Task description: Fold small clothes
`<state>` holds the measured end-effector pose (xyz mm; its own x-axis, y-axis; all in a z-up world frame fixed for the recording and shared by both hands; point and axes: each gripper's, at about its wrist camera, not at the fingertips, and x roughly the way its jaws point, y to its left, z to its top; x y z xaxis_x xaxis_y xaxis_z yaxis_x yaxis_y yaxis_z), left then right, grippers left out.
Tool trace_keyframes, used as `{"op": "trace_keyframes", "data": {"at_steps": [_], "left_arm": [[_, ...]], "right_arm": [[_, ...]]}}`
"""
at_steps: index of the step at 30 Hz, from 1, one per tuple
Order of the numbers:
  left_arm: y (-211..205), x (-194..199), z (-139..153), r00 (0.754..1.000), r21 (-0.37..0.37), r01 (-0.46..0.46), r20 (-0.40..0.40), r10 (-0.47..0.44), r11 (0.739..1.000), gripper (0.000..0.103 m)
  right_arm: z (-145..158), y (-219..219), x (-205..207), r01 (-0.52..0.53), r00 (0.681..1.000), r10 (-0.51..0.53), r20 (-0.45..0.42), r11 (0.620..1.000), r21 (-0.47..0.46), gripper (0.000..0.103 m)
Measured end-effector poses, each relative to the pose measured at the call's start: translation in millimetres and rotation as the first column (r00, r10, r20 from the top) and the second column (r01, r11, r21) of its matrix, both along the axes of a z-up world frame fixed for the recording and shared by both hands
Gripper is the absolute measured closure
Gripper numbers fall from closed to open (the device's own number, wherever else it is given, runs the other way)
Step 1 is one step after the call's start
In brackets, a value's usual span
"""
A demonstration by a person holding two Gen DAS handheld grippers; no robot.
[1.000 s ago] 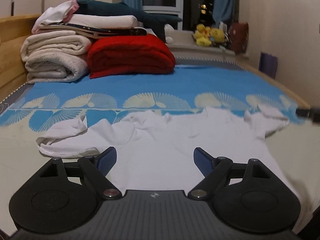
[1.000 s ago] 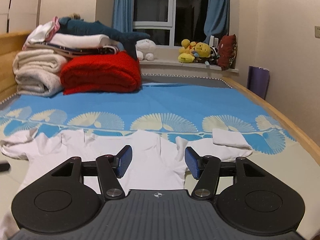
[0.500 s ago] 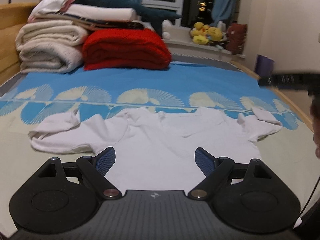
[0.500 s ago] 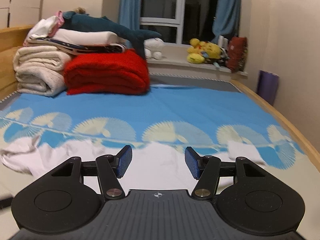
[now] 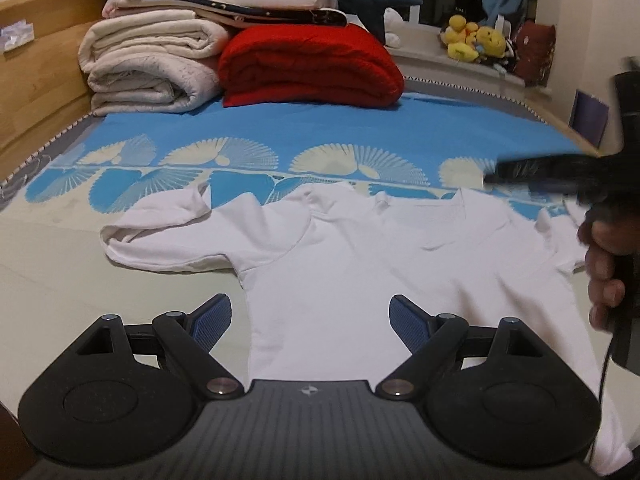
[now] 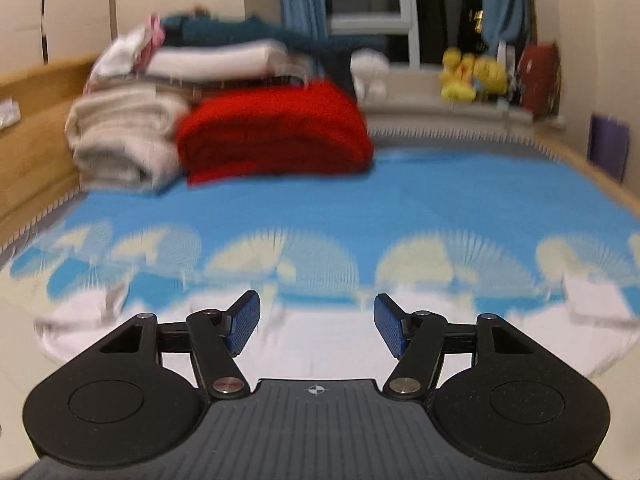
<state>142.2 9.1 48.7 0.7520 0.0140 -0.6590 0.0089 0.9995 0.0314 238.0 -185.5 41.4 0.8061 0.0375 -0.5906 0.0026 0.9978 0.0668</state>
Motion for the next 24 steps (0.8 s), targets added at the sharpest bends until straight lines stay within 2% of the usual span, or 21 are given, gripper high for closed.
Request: {"op": "trace_keyframes", "data": {"at_steps": [1, 3, 6, 7, 10, 11, 12, 13, 14, 18, 21, 22, 24], "left_arm": [[-1, -1, 0, 1.000, 0.010, 0.008, 0.006, -0.008, 1.000, 0.019], [-1, -1, 3, 1.000, 0.025, 0.016, 0.022, -0.017, 1.000, 0.024], [17, 6, 13, 0.999, -0.017, -0.016, 0.042, 0.016, 1.000, 0.040], [25, 12, 16, 0.999, -0.038, -0.028, 0.035, 0.029, 0.999, 0.052], [50, 40, 20, 0.998, -0.067, -0.061, -0.008, 0.061, 0.996, 0.075], [58, 53, 20, 0.998, -0.071, -0.064, -0.023, 0.063, 0.995, 0.080], [66, 69, 19, 0.997, -0.070, -0.074, -0.035, 0.072, 0.995, 0.083], [75, 85, 19, 0.995, -0.063, -0.095, -0.040, 0.092, 0.993, 0.083], [84, 102, 18, 0.993, -0.056, -0.113, -0.043, 0.110, 0.992, 0.083], [126, 177, -4, 0.976, -0.047, -0.207, -0.075, 0.204, 0.977, 0.083], [154, 209, -34, 0.958, -0.043, -0.284, -0.057, 0.282, 0.958, 0.081], [162, 215, -46, 0.951, -0.055, -0.304, -0.072, 0.300, 0.951, 0.081], [180, 231, -69, 0.929, -0.116, -0.355, -0.156, 0.336, 0.928, 0.081]], "right_arm": [[-5, -1, 4, 0.030, 0.998, -0.029, -0.048, 0.999, 0.022, 0.043], [-10, -4, 7, 0.046, 0.996, -0.037, -0.087, 0.994, 0.102, 0.044], [-10, -4, 10, 0.031, 0.992, -0.014, -0.128, 0.990, 0.135, 0.044], [-8, -4, 10, 0.025, 0.993, -0.010, -0.121, 0.992, 0.128, 0.044], [0, -12, 13, 0.033, 0.993, -0.016, -0.121, 0.989, 0.142, 0.045], [3, -16, 17, 0.038, 0.992, -0.019, -0.123, 0.986, 0.160, 0.049], [4, -19, 19, 0.038, 0.992, -0.016, -0.123, 0.982, 0.183, 0.066], [5, -22, 21, 0.035, 0.993, -0.010, -0.120, 0.978, 0.204, 0.093], [5, -25, 23, 0.033, 0.993, -0.007, -0.117, 0.974, 0.223, 0.099], [6, -29, 29, 0.047, 0.992, -0.015, -0.127, 0.967, 0.252, 0.099], [-1, -31, 35, 0.068, 0.984, -0.020, -0.176, 0.961, 0.267, 0.098], [-4, -33, 37, 0.077, 0.981, -0.024, -0.191, 0.958, 0.276, 0.098], [-9, -34, 39, 0.092, 0.975, -0.028, -0.221, 0.954, 0.285, 0.098]]}}
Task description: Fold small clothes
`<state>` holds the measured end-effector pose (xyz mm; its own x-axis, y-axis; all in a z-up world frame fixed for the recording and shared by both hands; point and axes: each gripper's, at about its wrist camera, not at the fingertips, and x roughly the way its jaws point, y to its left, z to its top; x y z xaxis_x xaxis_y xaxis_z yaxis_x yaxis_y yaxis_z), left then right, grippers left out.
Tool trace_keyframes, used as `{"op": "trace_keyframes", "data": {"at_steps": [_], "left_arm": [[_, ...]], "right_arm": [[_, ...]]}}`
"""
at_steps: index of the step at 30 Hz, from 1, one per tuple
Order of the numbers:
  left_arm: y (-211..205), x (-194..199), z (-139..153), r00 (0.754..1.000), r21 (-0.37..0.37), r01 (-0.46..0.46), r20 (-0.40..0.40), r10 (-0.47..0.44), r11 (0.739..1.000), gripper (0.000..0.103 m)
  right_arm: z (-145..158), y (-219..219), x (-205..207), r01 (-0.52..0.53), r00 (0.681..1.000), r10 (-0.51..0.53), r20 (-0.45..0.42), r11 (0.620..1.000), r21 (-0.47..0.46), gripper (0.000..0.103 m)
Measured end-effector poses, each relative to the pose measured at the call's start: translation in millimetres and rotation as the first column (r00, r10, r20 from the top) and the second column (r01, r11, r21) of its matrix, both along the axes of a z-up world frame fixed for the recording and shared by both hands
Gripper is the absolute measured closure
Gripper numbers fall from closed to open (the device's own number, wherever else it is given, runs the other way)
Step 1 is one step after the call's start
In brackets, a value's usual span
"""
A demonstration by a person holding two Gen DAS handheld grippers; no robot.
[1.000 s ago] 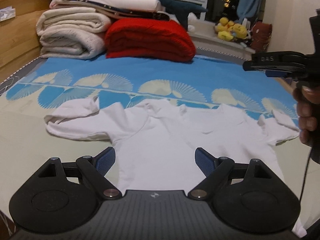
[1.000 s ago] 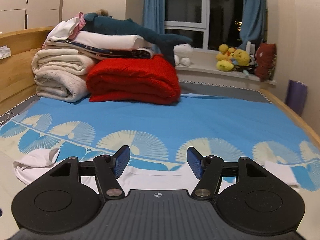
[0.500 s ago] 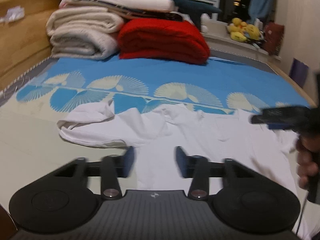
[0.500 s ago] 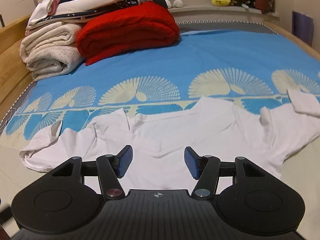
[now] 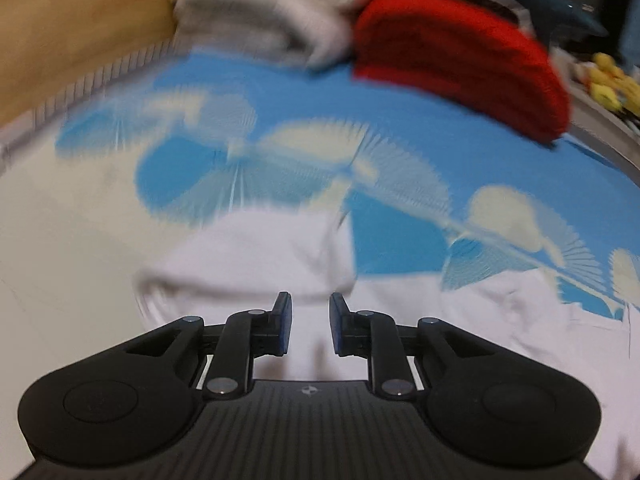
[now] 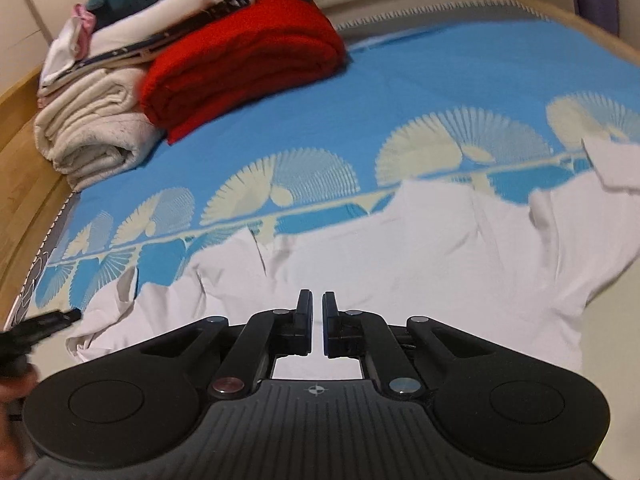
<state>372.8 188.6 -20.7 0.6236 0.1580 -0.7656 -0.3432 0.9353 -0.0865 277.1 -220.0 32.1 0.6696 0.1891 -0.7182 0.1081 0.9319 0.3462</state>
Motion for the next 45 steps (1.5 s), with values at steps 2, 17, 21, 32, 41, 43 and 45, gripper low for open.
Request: {"op": "trace_keyframes", "data": {"at_steps": [2, 17, 21, 32, 41, 43, 45], "left_arm": [[9, 10, -9, 1.000, -0.068, -0.027, 0.001, 0.027, 0.997, 0.080], [0, 64, -36, 0.999, -0.051, 0.011, -0.038, -0.013, 0.999, 0.095], [-9, 59, -5, 1.000, -0.036, 0.015, -0.012, -0.016, 0.999, 0.098], [-183, -13, 86, 0.893, -0.392, 0.446, 0.250, -0.373, 0.805, 0.098], [-221, -11, 75, 0.839, -0.423, 0.530, 0.135, -0.528, 0.735, 0.058], [-192, -3, 78, 0.878, -0.378, 0.472, 0.120, -0.463, 0.797, 0.058], [-160, 6, 74, 0.926, -0.339, 0.372, 0.068, -0.372, 0.864, 0.058]], "right_arm": [[-7, 1, 2, -0.003, 1.000, 0.003, -0.020, 1.000, -0.004, 0.098], [-27, 4, 17, 0.005, 0.996, -0.008, -0.091, 0.999, -0.040, 0.098], [-29, 3, 16, 0.020, 0.995, -0.024, -0.097, 0.999, -0.043, 0.098], [-27, -32, 1, 0.284, 0.957, -0.284, -0.067, 0.959, 0.000, 0.098], [-65, -88, -7, 0.529, 0.839, -0.488, -0.241, 0.835, 0.153, 0.078], [-75, -89, -3, 0.515, 0.843, -0.462, -0.275, 0.840, 0.170, 0.078], [-84, -85, 2, 0.490, 0.854, -0.420, -0.306, 0.847, 0.204, 0.077]]}}
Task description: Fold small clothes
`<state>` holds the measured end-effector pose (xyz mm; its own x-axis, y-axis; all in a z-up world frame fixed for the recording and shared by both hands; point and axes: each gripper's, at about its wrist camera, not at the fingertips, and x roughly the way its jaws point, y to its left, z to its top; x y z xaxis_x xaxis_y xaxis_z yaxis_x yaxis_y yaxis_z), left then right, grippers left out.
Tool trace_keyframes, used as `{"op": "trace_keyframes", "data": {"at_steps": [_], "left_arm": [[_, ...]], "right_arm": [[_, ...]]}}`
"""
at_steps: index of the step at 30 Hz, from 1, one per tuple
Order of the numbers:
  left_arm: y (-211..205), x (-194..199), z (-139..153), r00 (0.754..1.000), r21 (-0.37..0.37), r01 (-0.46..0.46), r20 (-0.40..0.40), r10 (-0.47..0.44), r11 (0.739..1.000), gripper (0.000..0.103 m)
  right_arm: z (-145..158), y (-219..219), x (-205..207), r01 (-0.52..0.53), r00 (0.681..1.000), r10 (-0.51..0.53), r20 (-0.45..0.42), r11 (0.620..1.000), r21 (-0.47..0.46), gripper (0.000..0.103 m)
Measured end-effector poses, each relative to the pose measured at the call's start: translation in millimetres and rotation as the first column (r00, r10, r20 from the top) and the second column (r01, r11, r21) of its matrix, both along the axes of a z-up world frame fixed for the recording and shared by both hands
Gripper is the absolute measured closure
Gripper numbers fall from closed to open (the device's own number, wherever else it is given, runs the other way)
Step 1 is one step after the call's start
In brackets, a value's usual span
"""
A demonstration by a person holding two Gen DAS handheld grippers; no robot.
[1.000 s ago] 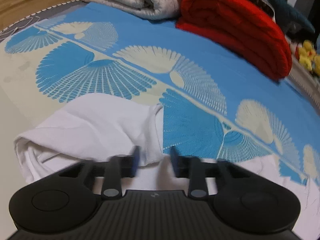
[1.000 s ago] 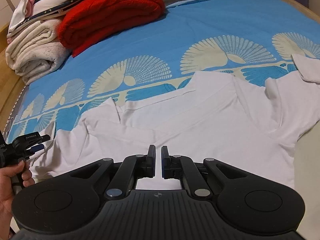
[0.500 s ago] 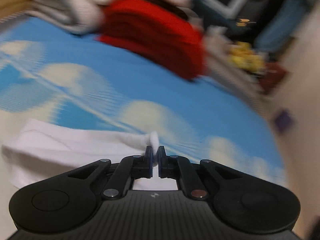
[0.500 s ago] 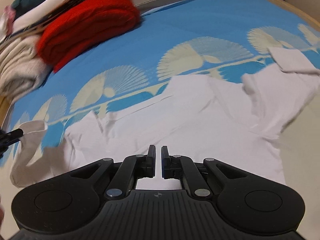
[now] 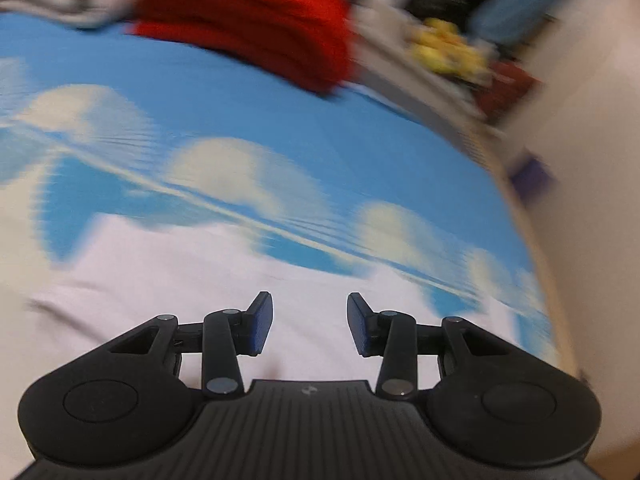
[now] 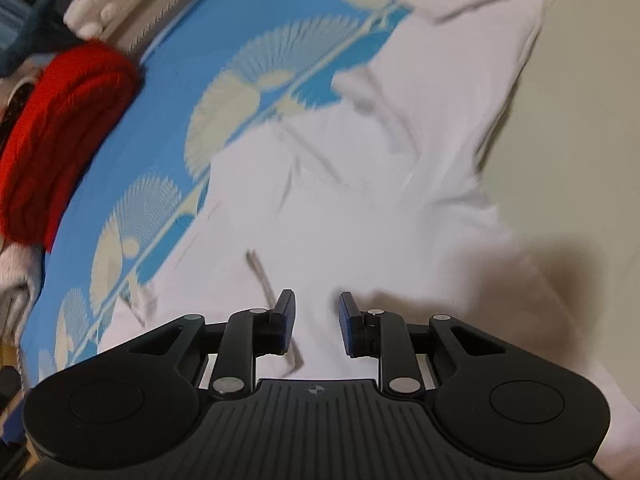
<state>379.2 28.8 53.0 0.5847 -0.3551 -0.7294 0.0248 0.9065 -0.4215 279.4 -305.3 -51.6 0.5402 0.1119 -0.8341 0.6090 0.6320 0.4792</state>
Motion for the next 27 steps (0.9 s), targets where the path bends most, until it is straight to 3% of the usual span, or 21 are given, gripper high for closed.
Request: {"op": "trace_keyframes", "data": {"at_steps": [3, 5, 10, 11, 12, 13, 17, 20, 22, 25, 27], "left_arm": [[44, 10, -7, 0.987, 0.066, -0.152, -0.048, 0.155, 0.986, 0.058], [69, 15, -1, 0.973, 0.063, -0.217, -0.069, 0.222, 0.974, 0.058], [120, 19, 14, 0.940, 0.075, -0.329, -0.074, 0.334, 0.941, 0.058], [125, 21, 15, 0.933, 0.080, -0.344, -0.079, 0.350, 0.935, 0.058], [126, 24, 15, 0.929, 0.080, -0.353, -0.086, 0.360, 0.932, 0.058], [131, 25, 13, 0.926, 0.078, -0.361, -0.092, 0.367, 0.929, 0.058], [131, 29, 9, 0.927, 0.088, -0.358, -0.088, 0.366, 0.929, 0.058], [118, 30, 5, 0.937, 0.109, -0.324, -0.102, 0.334, 0.940, 0.058], [105, 32, -3, 0.950, 0.118, -0.273, -0.125, 0.287, 0.955, 0.058], [89, 33, -14, 0.961, 0.132, -0.213, -0.153, 0.232, 0.968, 0.058], [80, 33, -22, 0.963, 0.136, -0.185, -0.172, 0.207, 0.973, 0.058]], "right_arm": [[-14, 15, 13, -0.081, 0.996, 0.082, -0.022, 0.995, 0.053, 0.073], [-23, 25, 20, -0.120, 0.991, 0.124, -0.058, 0.990, 0.067, 0.073], [-24, 44, 35, -0.199, 0.978, 0.197, -0.067, 0.980, -0.017, 0.074], [-22, 45, 39, -0.222, 0.974, 0.219, -0.062, 0.974, -0.039, 0.077], [-20, 48, 41, -0.243, 0.969, 0.239, -0.056, 0.968, -0.064, 0.091], [-16, 50, 42, -0.259, 0.966, 0.256, -0.046, 0.962, -0.088, 0.098], [21, 35, 39, -0.248, 0.962, 0.257, 0.089, 0.963, -0.104, 0.099], [80, 11, 29, -0.224, 0.913, 0.285, 0.291, 0.948, -0.225, 0.099], [94, -11, 28, -0.212, 0.916, 0.297, 0.270, 0.929, -0.305, 0.099], [76, -53, 25, -0.135, 0.972, 0.190, 0.138, 0.933, -0.335, 0.099], [67, -75, 22, -0.095, 0.985, 0.138, 0.107, 0.938, -0.332, 0.099]]}}
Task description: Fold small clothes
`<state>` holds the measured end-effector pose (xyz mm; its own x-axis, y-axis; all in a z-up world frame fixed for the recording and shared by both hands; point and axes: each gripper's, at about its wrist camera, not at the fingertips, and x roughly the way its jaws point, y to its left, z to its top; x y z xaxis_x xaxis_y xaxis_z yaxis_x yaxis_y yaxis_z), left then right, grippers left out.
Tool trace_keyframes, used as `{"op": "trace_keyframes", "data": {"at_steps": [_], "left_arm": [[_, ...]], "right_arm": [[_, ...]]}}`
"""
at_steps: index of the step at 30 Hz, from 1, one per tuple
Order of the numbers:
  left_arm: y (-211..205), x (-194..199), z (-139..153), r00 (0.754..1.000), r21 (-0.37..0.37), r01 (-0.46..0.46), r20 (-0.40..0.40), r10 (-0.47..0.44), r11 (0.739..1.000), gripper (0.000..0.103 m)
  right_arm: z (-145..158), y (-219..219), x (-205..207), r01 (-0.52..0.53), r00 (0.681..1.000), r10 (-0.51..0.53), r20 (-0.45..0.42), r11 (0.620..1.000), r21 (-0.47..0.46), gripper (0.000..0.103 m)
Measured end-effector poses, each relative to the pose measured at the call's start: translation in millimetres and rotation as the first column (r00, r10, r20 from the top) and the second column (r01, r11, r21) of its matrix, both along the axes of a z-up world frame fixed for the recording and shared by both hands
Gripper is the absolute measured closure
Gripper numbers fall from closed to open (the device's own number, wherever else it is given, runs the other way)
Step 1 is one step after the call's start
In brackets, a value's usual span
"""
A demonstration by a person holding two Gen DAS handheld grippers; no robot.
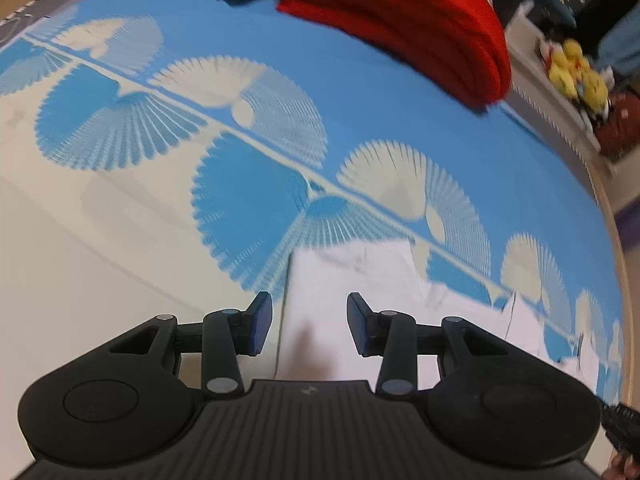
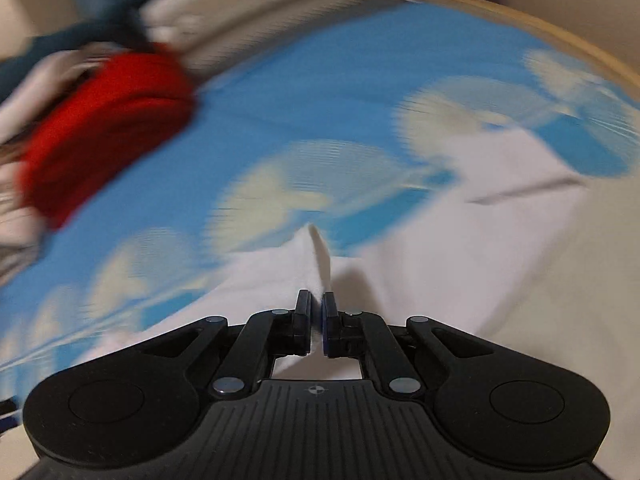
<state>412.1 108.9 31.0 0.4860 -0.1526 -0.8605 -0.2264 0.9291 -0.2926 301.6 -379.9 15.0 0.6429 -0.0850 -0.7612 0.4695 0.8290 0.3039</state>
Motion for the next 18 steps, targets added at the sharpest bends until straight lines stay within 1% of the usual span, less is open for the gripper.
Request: {"op": "trace_keyframes", "data": {"at_steps": [2, 6, 8, 10, 11, 12, 13, 15, 18], "left_arm": [[-9, -1, -8, 0.999, -0.006, 0.029, -0.021, -0.029, 1.000, 0.058], [-25, -3, -26, 0.994, -0.016, 0.094, -0.062, -0.094, 0.995, 0.058], [-31, -5, -37, 0.988, -0.024, 0.126, -0.087, -0.127, 0.992, 0.058], [-37, -6, -50, 0.980, -0.015, 0.154, -0.127, -0.155, 0.988, 0.058], [-40, -7, -54, 0.976, 0.001, 0.162, -0.147, -0.160, 0.987, 0.058], [-42, -8, -56, 0.974, 0.021, 0.167, -0.160, -0.161, 0.986, 0.058], [-44, -10, -56, 0.974, 0.037, 0.173, -0.156, -0.165, 0.984, 0.058], [-49, -11, -51, 0.974, 0.031, 0.192, -0.133, -0.186, 0.981, 0.058], [-58, -13, -51, 0.967, 0.011, 0.229, -0.116, -0.226, 0.973, 0.058]], "right_arm": [[-3, -11, 0, 0.002, 1.000, -0.003, 0.013, 0.999, 0.044, 0.099], [-2, -12, -3, -0.038, 0.999, 0.036, 0.034, 0.998, 0.056, 0.099], [-4, -13, -1, -0.042, 0.999, 0.041, 0.010, 0.997, 0.058, 0.099], [-12, -17, 2, -0.038, 0.997, 0.041, -0.058, 0.998, 0.055, 0.096], [-16, -20, 1, -0.008, 0.997, 0.011, -0.077, 0.999, 0.048, 0.096], [-17, -25, -2, 0.040, 0.995, -0.037, -0.088, 0.999, 0.037, 0.093], [-17, -31, -4, 0.084, 0.993, -0.082, -0.089, 0.996, 0.023, 0.086], [-16, -34, -7, 0.104, 0.993, -0.102, -0.062, 0.994, 0.028, 0.084], [-17, -28, -5, 0.022, 1.000, -0.022, -0.003, 0.992, 0.122, 0.084]]}}
